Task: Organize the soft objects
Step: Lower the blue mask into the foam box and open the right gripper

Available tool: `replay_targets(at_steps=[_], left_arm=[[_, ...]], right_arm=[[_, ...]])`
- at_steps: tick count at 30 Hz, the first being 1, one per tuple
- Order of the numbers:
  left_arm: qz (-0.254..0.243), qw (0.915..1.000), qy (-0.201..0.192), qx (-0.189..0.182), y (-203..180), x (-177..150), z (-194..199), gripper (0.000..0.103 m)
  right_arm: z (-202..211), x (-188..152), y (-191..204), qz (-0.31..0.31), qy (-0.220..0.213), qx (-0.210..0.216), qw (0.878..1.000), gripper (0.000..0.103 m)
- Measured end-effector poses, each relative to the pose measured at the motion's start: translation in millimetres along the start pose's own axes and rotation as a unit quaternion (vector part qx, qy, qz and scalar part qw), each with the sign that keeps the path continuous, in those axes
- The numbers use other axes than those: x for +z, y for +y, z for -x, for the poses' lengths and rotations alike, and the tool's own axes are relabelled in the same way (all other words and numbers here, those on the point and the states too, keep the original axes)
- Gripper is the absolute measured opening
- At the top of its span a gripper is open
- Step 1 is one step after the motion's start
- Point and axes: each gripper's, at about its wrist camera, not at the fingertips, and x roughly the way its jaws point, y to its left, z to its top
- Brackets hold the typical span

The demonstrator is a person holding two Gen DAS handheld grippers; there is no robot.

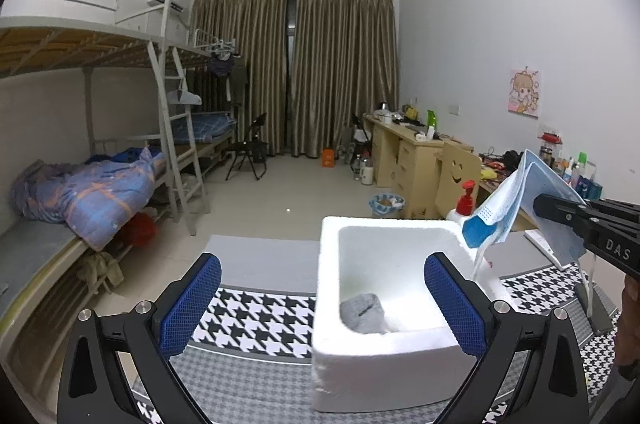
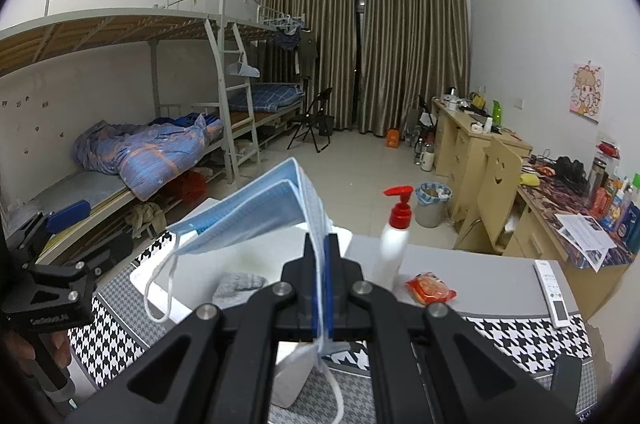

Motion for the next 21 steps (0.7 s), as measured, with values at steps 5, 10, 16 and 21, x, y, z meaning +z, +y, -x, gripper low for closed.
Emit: replay_targets(at_steps=[5,10,16,21], left_arm=[[-0.001,0.9997,-0.005,0.023,10,-4,4,0.102],[-0.002,0.9996,0.001,0.030,16,-9,3,0.102],[-0.002,0.9991,0.002,0.043,23,-15,3,0.102],[0.003,0.9988,0.007,0.048,29,-17,1,0.102]], right_arm=[[-11,2,5,0.004,0.011,0.001,1.000,0.005],[-20,3,12,0.010,0.020,0.001,1.000,0.005],[-38,4,19,0.015,0.041,0.003,0.999,0.005],[-54,4,22,0.007,0.067,0.012,0.998,0.005]])
